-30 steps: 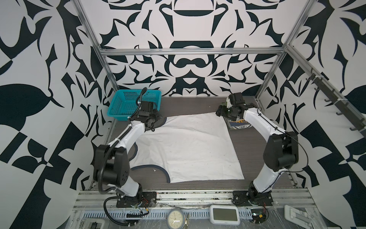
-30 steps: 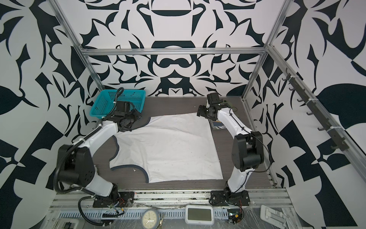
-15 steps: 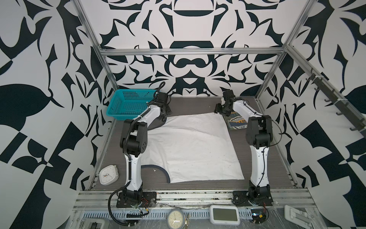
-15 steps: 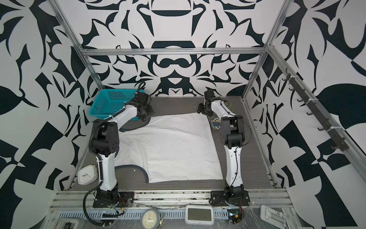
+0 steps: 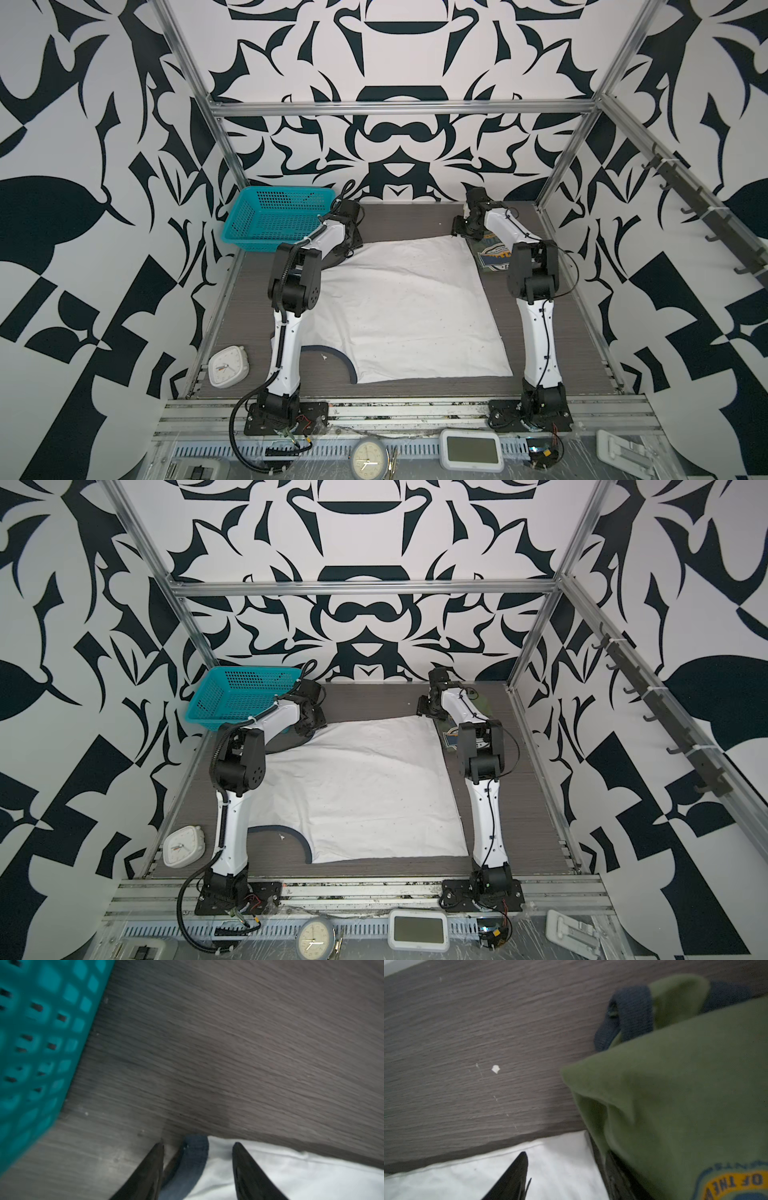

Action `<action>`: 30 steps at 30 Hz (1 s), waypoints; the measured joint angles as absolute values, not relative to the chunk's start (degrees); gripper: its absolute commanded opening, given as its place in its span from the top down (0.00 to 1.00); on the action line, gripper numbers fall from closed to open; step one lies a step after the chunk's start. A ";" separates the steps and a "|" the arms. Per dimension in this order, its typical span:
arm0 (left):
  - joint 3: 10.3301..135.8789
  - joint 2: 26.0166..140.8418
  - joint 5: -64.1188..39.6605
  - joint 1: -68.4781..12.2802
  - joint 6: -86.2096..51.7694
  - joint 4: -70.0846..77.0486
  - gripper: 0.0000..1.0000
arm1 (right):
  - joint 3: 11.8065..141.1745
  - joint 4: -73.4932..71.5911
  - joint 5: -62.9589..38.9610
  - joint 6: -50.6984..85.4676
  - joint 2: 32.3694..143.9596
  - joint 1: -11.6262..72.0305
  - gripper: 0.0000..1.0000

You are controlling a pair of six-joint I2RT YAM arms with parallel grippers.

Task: Fold and stack tank tops
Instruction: Fold the tank top at the center of the table.

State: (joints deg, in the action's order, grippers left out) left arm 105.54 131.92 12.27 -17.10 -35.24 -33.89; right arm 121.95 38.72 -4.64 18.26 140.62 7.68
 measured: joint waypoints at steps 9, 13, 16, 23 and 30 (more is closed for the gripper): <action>107.04 133.10 12.71 -17.10 -35.00 -34.13 0.61 | 125.27 39.86 -3.99 17.26 143.06 7.68 0.57; 107.98 133.71 12.86 -17.10 -34.89 -34.09 0.65 | 126.72 40.21 -4.03 17.15 144.11 7.68 0.59; 108.22 133.93 12.86 -17.10 -34.92 -34.11 0.69 | 128.86 40.69 -3.95 16.71 145.34 7.68 0.67; 109.62 134.89 12.67 -17.28 -34.68 -34.09 0.81 | 127.28 40.27 -2.83 16.58 144.66 7.03 0.83; 112.01 136.49 11.88 -18.94 -34.44 -33.41 0.89 | 119.07 38.17 -3.66 18.11 139.98 3.92 0.91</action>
